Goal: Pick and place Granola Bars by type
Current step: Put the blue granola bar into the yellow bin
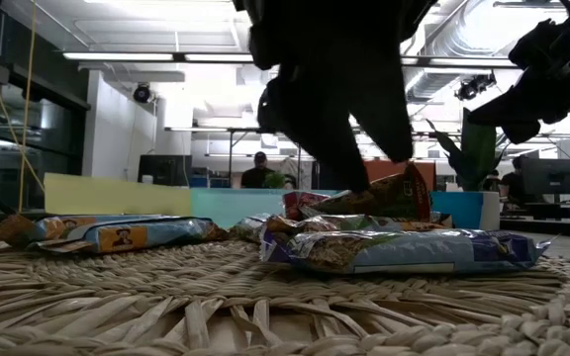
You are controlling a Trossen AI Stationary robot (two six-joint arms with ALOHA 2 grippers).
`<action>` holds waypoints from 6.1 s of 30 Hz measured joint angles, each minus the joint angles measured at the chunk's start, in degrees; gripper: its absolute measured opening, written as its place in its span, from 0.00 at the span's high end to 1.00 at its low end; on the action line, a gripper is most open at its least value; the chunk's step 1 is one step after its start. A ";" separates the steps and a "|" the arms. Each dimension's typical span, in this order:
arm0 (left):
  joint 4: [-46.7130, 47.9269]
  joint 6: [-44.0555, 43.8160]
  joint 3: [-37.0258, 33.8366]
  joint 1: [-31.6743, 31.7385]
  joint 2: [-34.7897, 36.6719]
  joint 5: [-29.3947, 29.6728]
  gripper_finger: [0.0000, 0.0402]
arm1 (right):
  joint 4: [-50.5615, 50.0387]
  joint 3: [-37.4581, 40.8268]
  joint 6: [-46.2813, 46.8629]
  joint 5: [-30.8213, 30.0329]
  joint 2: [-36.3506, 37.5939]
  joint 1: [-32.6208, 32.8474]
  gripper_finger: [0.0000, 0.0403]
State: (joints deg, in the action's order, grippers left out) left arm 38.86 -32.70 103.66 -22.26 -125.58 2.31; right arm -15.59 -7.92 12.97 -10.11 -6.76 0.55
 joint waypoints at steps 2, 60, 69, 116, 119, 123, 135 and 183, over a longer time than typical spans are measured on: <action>-0.02 -0.18 0.00 0.00 -0.05 0.85 0.41 | -0.21 0.00 0.00 0.00 -0.05 -0.01 1.00; -3.05 14.40 5.14 -3.65 -9.05 9.91 0.67 | -0.03 -0.02 0.00 0.18 -0.75 -0.02 1.00; -2.26 16.00 7.80 -3.63 -8.98 10.34 0.78 | -0.02 -0.02 0.00 0.19 -0.75 -0.02 1.00; 19.56 30.74 15.04 -8.84 42.73 38.50 0.81 | -0.02 -0.02 0.00 0.20 -0.73 -0.02 1.00; 24.89 26.32 15.04 -12.53 45.95 46.87 0.81 | -0.02 -0.02 0.00 0.20 -0.73 0.00 1.00; 30.84 18.96 14.97 -17.90 49.58 58.50 0.81 | -0.02 -0.02 0.00 0.20 -0.73 0.00 1.00; 51.15 -20.85 -0.04 -14.04 56.17 86.45 0.81 | -0.02 -0.02 0.00 0.20 -0.73 -0.02 1.00; 9.61 13.46 -44.22 77.09 41.00 14.90 0.81 | -0.04 -0.02 0.00 0.20 -0.73 -0.02 1.00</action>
State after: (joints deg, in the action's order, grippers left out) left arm 48.47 -19.25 59.44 54.83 -84.58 17.21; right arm -15.64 -7.94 12.97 -9.91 -7.49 0.54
